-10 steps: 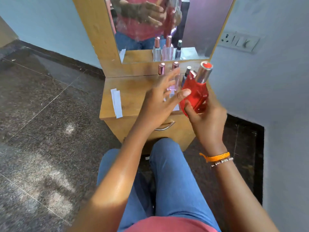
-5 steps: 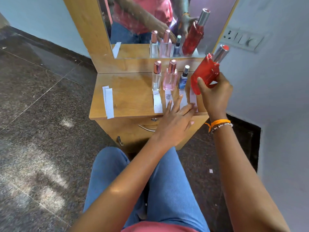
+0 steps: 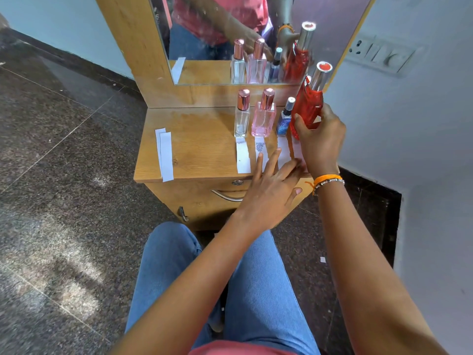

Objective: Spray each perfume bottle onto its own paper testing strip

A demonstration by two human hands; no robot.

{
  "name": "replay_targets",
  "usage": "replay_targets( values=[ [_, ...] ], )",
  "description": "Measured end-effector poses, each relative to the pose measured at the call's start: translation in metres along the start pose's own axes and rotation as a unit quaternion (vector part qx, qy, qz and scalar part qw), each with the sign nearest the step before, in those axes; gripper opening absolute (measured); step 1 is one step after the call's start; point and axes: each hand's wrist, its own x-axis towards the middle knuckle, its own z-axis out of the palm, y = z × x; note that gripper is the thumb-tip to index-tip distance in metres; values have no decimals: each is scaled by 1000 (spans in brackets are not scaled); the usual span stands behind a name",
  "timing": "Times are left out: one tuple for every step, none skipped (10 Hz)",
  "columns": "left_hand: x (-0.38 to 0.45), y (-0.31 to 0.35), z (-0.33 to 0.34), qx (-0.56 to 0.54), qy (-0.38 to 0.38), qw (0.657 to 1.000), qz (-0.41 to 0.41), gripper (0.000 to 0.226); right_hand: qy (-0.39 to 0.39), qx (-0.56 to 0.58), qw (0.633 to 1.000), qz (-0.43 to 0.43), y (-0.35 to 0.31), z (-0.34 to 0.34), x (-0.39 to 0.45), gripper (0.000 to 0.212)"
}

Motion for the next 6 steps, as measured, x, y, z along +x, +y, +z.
replay_targets(
  values=[
    [0,-1,0,-6,-6,1000,-2,45,-4,-6,1000,-4,-2,2,0,27],
    [0,-2,2,-6,-9,1000,-4,46,-3,-18,1000,-6,-2,3,-1,28],
    [0,-2,2,-16,-11,1000,0,46,-2,-27,1000,-7,-1,3,0,29],
    [-2,-5,4,-17,-5,1000,3,49,-19,-31,999,-2,2,3,-2,37],
    [-9,-9,0,-20,30,999,4,52,-22,-13,999,23,5,-3,-8,55],
    [-18,-15,-5,-29,75,997,-16,53,6,36,998,42,10,-12,-29,54]
  ],
)
